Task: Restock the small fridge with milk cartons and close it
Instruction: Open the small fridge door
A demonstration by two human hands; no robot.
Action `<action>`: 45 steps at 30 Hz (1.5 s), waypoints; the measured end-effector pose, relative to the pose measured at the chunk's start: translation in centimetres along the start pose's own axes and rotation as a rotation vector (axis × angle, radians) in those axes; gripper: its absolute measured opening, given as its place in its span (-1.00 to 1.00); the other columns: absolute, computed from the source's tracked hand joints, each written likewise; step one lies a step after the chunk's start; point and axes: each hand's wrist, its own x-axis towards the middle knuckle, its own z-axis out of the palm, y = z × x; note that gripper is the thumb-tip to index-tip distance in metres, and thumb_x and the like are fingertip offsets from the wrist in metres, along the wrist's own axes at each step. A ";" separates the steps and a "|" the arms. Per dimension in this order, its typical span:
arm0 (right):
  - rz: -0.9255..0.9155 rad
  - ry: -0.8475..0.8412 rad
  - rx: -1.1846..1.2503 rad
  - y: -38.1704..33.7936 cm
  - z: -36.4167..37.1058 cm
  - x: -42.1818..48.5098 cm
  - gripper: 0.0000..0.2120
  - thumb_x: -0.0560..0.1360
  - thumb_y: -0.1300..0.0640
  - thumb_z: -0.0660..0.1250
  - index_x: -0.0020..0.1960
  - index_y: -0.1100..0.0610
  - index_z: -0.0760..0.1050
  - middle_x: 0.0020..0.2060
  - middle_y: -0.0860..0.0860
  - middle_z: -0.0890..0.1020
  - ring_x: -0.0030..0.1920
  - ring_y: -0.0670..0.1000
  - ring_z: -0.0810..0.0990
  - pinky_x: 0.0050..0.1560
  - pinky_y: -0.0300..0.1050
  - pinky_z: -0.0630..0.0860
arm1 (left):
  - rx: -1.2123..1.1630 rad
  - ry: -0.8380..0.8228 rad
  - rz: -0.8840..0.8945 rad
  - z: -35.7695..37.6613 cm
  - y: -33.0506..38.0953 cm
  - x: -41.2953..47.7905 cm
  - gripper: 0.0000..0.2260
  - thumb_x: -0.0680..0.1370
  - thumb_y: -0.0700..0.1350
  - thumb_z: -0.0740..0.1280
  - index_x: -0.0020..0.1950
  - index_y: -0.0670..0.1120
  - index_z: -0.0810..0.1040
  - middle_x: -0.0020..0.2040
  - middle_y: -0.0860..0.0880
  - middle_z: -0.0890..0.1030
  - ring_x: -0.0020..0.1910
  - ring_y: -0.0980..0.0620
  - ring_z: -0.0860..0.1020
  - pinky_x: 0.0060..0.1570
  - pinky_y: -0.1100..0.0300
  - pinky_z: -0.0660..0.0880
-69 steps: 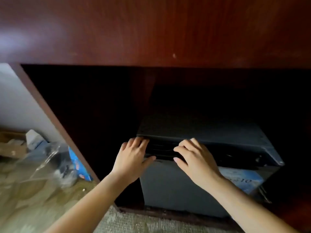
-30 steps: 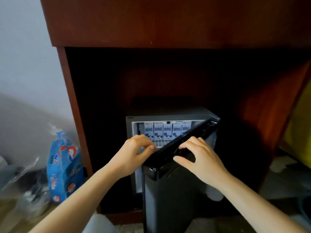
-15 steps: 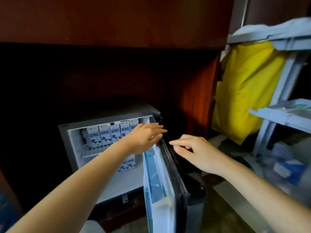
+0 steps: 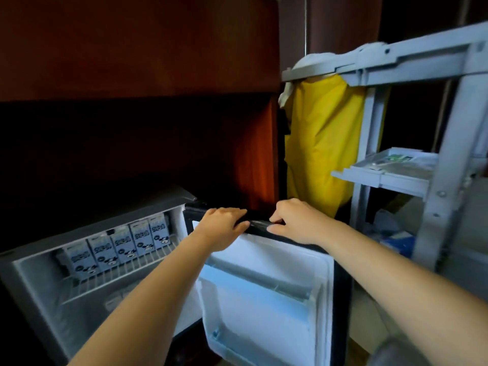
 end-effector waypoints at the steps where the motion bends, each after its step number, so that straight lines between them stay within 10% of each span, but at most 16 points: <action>1: 0.026 0.007 -0.027 0.3 0.1 0.4 -0.70 0.53 0.04 0.29 -0.13 0.27 0.59 -0.17 0.18 0.59 -0.09 0.16 0.56 -0.10 0.03 0.51 | 0.008 -0.003 -0.004 0.0 0.2 0.6 -0.55 0.63 0.08 0.08 0.50 -0.02 0.24 0.49 0.00 0.31 0.47 0.01 0.24 0.42 0.08 0.13; 29: 0.150 0.066 -0.406 9.5 4.5 12.9 -0.52 0.61 -0.06 0.13 0.43 0.17 0.25 0.37 0.08 0.41 0.38 0.09 0.34 0.30 0.00 0.29 | 0.031 -0.112 -0.147 2.2 0.1 9.1 -0.52 0.66 0.05 -0.04 0.55 -0.08 0.02 0.56 -0.02 0.08 0.54 0.04 0.03 0.49 0.03 -0.07; 45: -0.314 -0.152 -0.348 -10.4 1.5 7.6 -0.66 0.59 -0.03 0.19 0.28 0.12 0.42 0.23 0.12 0.51 0.23 0.19 0.48 0.10 0.02 0.40 | 0.087 -0.341 -0.332 -5.7 -6.8 -8.4 -0.62 0.64 0.04 0.07 0.40 -0.06 0.36 0.39 -0.07 0.43 0.33 -0.10 0.42 0.32 -0.01 0.35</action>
